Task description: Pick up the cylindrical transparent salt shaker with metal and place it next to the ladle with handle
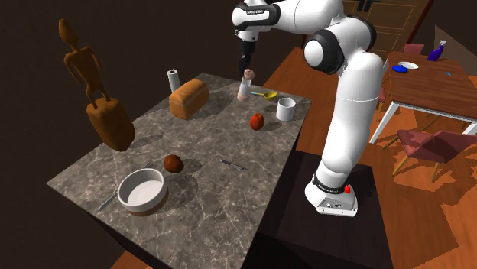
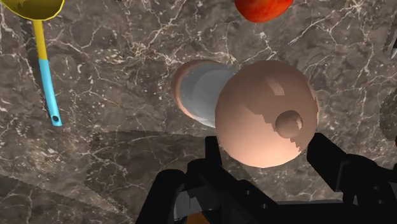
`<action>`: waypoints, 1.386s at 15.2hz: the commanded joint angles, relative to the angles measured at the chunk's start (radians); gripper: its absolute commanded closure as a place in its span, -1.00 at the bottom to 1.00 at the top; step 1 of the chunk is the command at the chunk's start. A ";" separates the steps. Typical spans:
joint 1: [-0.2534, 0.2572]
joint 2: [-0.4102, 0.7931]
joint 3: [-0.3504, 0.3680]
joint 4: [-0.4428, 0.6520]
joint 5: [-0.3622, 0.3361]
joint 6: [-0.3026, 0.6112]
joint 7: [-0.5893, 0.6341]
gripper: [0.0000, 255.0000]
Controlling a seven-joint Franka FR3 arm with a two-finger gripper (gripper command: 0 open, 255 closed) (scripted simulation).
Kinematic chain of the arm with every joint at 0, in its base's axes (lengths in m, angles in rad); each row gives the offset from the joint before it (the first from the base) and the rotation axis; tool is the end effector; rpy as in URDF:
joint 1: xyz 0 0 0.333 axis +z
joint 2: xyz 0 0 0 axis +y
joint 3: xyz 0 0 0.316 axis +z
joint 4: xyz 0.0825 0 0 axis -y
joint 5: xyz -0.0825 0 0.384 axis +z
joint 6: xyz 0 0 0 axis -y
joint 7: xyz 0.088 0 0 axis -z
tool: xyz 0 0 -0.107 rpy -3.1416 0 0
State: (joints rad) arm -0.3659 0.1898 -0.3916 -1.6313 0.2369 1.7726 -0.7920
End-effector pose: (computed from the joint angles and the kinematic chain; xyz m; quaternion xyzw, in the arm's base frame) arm 0.4715 -0.3946 0.5105 -0.9967 0.0059 -0.0439 0.0683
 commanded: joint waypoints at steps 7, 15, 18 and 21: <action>0.003 0.014 0.003 -0.090 0.011 0.101 -0.020 1.00; 0.003 0.040 0.008 -0.164 0.030 0.198 -0.044 1.00; 0.002 0.053 0.011 -0.188 0.039 0.232 -0.054 1.00; 0.002 0.056 0.011 -0.193 0.041 0.240 -0.056 1.00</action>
State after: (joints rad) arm -0.3641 0.2445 -0.3806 -1.8237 0.2772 2.0099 -0.8474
